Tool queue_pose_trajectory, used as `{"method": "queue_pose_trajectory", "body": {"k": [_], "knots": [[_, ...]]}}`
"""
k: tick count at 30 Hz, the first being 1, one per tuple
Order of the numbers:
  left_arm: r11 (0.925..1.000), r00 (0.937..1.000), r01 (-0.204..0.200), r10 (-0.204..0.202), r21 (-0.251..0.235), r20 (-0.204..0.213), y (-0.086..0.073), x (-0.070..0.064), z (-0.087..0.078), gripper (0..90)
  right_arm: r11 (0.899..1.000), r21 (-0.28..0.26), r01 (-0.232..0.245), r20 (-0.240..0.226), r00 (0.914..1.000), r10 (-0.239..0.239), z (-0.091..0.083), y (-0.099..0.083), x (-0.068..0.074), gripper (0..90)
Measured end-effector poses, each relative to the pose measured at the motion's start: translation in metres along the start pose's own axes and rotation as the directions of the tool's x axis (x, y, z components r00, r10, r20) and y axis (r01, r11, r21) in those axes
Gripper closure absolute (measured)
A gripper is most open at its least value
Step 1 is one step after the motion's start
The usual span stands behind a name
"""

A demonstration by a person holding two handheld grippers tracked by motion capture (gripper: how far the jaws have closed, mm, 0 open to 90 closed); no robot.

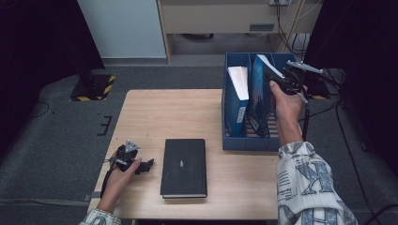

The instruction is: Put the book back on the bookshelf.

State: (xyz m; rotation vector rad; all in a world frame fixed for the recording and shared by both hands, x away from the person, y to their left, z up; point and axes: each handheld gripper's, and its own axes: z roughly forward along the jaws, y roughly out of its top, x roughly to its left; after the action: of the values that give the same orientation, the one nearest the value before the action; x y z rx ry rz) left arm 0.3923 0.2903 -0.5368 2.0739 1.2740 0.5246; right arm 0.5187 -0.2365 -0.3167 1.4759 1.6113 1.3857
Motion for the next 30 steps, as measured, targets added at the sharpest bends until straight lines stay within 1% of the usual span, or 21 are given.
{"method": "queue_pose_trajectory", "body": {"k": [5,8,18,28,30], "knots": [[1.0,1.0,-0.004,0.004,0.004,0.001,0.0,0.0,0.0,0.3,1.0,-0.003,0.015,-0.002,0.9999,-0.015,0.003,-0.002,0.004,73.5],[1.0,1.0,-0.008,0.008,0.005,0.002,0.0,0.0,0.0,0.3,1.0,-0.004,0.021,0.005,0.9998,-0.021,0.005,-0.004,0.003,73.5],[0.9999,0.9999,-0.01,0.01,0.006,0.003,0.0,0.0,0.0,0.3,1.0,0.005,0.001,0.022,0.9998,-0.001,0.015,-0.019,-0.004,73.5],[1.0,1.0,-0.008,0.008,0.003,0.005,0.001,-0.001,0.0,0.3,1.0,0.004,0.001,0.031,0.9995,-0.001,0.021,-0.028,-0.005,73.5],[1.0,1.0,-0.008,0.008,0.003,0.005,0.001,-0.001,0.0,0.3,1.0,0.001,-0.005,0.032,0.9995,0.005,0.021,-0.028,-0.005,73.5]]}}
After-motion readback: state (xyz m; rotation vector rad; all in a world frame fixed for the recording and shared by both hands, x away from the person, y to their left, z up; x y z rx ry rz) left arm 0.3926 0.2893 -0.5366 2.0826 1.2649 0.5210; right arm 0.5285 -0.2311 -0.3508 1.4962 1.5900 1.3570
